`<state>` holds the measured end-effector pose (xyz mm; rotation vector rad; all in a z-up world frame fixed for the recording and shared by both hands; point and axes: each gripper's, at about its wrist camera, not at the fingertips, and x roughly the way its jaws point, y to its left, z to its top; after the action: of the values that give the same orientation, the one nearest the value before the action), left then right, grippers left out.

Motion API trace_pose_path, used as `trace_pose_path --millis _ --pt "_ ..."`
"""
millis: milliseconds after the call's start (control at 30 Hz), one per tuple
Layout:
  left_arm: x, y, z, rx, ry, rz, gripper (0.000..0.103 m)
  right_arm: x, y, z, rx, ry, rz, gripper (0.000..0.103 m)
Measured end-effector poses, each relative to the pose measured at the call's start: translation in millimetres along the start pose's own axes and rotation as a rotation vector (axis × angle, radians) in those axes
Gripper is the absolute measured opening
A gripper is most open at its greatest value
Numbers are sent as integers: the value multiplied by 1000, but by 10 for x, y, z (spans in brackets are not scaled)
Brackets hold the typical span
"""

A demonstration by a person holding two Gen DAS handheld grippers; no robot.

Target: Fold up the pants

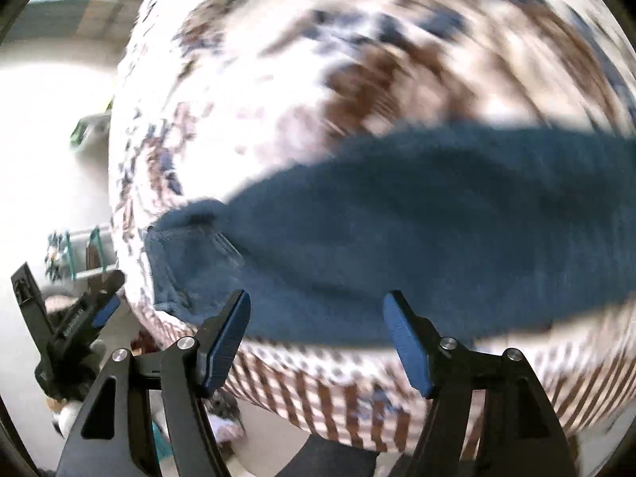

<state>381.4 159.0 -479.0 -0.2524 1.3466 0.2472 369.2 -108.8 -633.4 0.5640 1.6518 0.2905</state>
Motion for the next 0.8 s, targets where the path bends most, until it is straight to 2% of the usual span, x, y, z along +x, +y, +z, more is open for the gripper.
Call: trace_pose_path --millis 133,200,267,300,333,400,467,533,567,667,700,733,800 --pt "334 -216 237 -3 25 17 84 268 315 777 -167 72 -19 72" --pt "604 -277 321 -5 67 33 84 472 421 995 -256 157 -34 72" --pt "801 -289 337 1 97 77 84 692 503 1058 -388 230 -98 70" --pt "924 -260 339 1 113 95 85 756 546 1056 -448 242 -135 52" --pt "963 -233 336 -1 117 115 87 830 557 1037 -502 279 -165 22" --pt "1026 -95 363 -31 108 160 88 887 481 999 -538 308 -215 17" --pt "1072 66 399 -89 120 153 103 849 336 1041 -524 291 -249 15" --pt "1109 142 410 -131 141 139 103 816 124 1115 -456 303 -243 15" --pt "1087 118 413 -131 140 154 103 776 28 1127 -431 307 -230 15" --pt "962 -8 425 -108 121 168 103 655 -130 1227 -311 321 -122 18" --pt "869 -71 417 -105 111 150 103 593 -137 1264 -291 319 -74 28" --pt "789 -121 401 -104 106 134 103 517 -129 1307 -278 307 -21 50" --pt "643 -259 382 -94 89 112 103 469 -92 1376 -252 312 79 70"
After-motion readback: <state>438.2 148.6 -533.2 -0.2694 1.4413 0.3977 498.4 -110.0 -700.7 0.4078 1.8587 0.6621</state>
